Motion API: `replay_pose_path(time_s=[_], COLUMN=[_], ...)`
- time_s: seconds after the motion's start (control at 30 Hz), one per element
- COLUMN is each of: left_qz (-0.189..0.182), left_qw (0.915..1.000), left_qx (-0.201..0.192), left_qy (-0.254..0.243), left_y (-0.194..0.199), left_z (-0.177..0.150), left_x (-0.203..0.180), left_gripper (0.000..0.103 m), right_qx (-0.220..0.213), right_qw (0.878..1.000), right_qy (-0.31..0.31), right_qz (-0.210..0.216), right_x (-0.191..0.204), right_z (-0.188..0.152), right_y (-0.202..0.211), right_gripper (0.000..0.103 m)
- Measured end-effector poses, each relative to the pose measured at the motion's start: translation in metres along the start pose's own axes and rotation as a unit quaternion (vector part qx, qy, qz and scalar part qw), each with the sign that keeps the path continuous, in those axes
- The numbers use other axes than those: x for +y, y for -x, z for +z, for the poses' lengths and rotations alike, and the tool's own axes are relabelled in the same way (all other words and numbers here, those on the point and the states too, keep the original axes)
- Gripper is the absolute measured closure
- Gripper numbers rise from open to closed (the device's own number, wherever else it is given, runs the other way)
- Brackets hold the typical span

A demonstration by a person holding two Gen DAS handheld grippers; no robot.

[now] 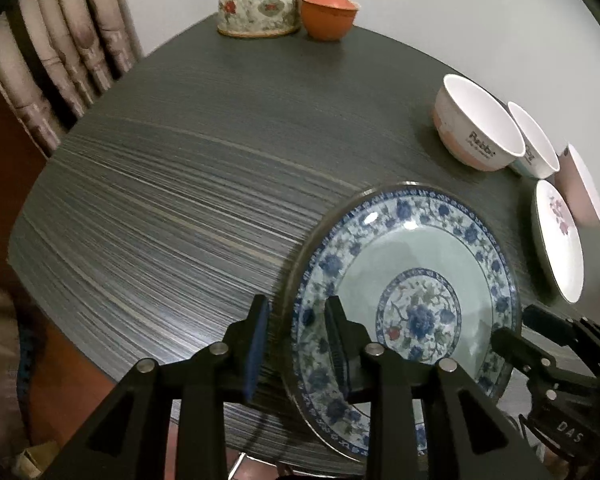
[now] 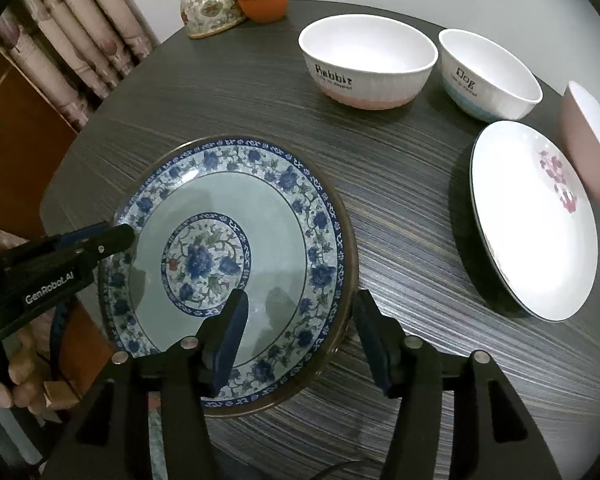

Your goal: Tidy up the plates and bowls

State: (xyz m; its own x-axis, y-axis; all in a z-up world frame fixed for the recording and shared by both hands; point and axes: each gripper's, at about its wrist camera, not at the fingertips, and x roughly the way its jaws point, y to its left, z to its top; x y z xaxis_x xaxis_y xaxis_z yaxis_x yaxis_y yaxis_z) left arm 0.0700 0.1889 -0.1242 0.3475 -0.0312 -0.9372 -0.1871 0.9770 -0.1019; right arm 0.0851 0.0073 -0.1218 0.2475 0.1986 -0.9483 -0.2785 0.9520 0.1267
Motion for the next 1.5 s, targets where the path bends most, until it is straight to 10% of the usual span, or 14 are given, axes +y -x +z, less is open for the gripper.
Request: replay_pose_path(time_s=[0.33,0.83,1.5], left_qz=[0.034,-0.055,-0.108], left_qw=[0.9981,0.9873,0.9844], left_qx=[-0.052,-0.117,-0.061], left_qy=[-0.007,-0.092,-0.124], left_y=[0.029,0.063,-0.012], left_z=[0.003,-0.001,0.032], left_x=[-0.014,-0.123,-0.238], left_gripper=[0.062,0.043,0.043], right_qx=[-0.049,-0.157,-0.158], right_qw=[0.999,0.985,0.97], right_qy=[-0.008,-0.061,-0.176], right_qz=[-0.012,-0.029,-0.048], right_x=[-0.016,-0.089,-0.239], right_z=[-0.014,-0.044,-0.058], right_y=[0.026,0.087,0.081], right_gripper=[0.051,0.051,0.052])
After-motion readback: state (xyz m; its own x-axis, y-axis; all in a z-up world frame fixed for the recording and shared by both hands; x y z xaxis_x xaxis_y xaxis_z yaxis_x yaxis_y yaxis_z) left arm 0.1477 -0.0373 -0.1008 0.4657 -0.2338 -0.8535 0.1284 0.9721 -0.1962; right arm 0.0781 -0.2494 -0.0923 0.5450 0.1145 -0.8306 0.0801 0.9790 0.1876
